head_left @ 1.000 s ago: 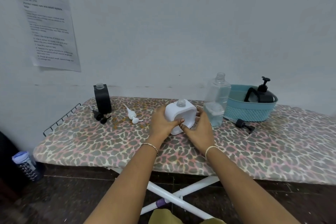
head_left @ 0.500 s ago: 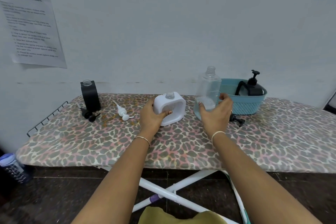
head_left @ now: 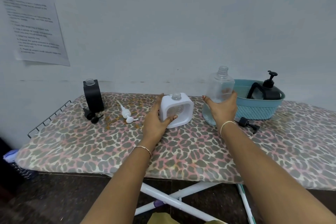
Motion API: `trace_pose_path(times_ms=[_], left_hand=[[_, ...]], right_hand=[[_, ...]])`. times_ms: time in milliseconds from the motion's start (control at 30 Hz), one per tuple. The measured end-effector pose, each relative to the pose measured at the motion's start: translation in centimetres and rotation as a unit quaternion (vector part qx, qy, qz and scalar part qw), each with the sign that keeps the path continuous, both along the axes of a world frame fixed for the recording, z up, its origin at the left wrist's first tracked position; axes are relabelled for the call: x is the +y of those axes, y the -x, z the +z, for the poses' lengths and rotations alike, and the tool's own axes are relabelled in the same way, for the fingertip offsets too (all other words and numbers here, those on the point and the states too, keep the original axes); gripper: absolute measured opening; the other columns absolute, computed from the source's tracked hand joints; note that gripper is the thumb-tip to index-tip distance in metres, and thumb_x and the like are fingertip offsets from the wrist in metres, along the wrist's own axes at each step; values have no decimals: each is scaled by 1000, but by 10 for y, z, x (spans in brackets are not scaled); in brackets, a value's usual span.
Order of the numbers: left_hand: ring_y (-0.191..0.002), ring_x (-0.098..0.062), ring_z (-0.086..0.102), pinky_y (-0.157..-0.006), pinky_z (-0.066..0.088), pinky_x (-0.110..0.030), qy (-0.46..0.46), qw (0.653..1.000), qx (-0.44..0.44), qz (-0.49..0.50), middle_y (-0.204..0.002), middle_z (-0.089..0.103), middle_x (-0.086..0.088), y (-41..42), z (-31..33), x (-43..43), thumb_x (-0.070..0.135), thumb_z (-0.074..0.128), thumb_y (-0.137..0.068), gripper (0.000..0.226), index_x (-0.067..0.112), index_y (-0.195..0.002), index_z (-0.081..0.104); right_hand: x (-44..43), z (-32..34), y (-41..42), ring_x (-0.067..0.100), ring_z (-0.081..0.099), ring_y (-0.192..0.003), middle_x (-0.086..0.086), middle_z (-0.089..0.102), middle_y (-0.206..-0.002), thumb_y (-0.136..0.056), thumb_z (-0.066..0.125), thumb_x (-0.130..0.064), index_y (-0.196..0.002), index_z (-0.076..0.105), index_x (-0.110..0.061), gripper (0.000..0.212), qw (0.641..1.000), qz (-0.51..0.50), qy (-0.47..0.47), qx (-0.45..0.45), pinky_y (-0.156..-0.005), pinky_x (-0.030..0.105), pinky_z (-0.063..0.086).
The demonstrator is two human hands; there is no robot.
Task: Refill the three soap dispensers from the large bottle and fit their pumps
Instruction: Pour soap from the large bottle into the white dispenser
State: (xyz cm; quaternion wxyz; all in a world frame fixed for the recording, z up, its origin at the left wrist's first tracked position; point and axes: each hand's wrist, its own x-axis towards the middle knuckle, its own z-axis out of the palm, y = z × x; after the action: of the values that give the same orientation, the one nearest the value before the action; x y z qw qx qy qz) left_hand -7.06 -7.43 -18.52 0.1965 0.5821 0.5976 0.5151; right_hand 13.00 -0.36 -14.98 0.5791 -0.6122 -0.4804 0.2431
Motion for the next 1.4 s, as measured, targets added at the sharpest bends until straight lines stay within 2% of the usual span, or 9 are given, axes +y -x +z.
trace_pose_path(times_ms=[100,200,300,500,700,833,1033,1400], left_hand=[[-124,-16,50,-101,47,-39,10,999,27,-25,-144,46,7,7,-1,2,28,81,-76,95,44,-146,20],[-123,-17,51,-100,48,-41,8,999,35,-18,-143,48,6,7,-1,1,25,82,-74,97,45,-145,19],[-123,-18,51,-100,47,-40,-2,1000,25,6,-141,50,4,4,-1,1,24,82,-74,95,37,-148,24],[-121,-21,53,-98,47,-38,4,998,27,49,-136,54,3,16,0,2,25,82,-74,95,31,-150,25],[-120,-23,54,-98,48,-41,31,996,51,67,-138,53,3,16,-1,2,26,80,-76,98,40,-150,17],[-121,-24,54,-99,47,-40,35,995,64,74,-139,53,0,15,-2,2,27,79,-77,97,36,-151,16],[-125,-25,51,-101,44,-40,39,995,63,62,-142,50,-2,15,-2,1,23,76,-79,96,33,-152,13],[-124,-26,51,-98,46,-43,57,992,75,81,-142,50,-2,13,-1,0,25,75,-80,99,35,-152,8]], right_hand=[[0,3,2,27,55,-111,7,58,-121,-67,85,-30,-122,46,-12,70,1000,-12,2,-3,-90,32,44],[-5,7,3,26,56,-107,7,59,-117,-70,82,-27,-119,48,-13,62,1000,-1,0,-16,-82,26,40],[-9,9,4,25,57,-105,4,60,-115,-70,81,-25,-117,50,-16,58,996,41,-17,-75,-84,28,42],[-15,14,8,25,60,-104,4,63,-118,-73,75,-28,-132,48,-22,66,963,116,-46,-238,-84,38,52],[-17,20,13,27,59,-104,4,62,-115,-75,68,-12,-133,46,-28,64,930,126,-60,-341,-80,40,52],[-17,25,14,28,55,-109,5,58,-120,-74,66,-4,-138,42,-29,73,902,105,-59,-414,-88,41,49],[-18,33,13,30,56,-107,8,57,-121,-71,61,4,-141,39,-26,79,867,89,-68,-485,-88,39,48],[-19,46,13,29,59,-101,8,59,-119,-71,65,2,-140,37,-26,79,826,80,-69,-553,-81,37,49]])
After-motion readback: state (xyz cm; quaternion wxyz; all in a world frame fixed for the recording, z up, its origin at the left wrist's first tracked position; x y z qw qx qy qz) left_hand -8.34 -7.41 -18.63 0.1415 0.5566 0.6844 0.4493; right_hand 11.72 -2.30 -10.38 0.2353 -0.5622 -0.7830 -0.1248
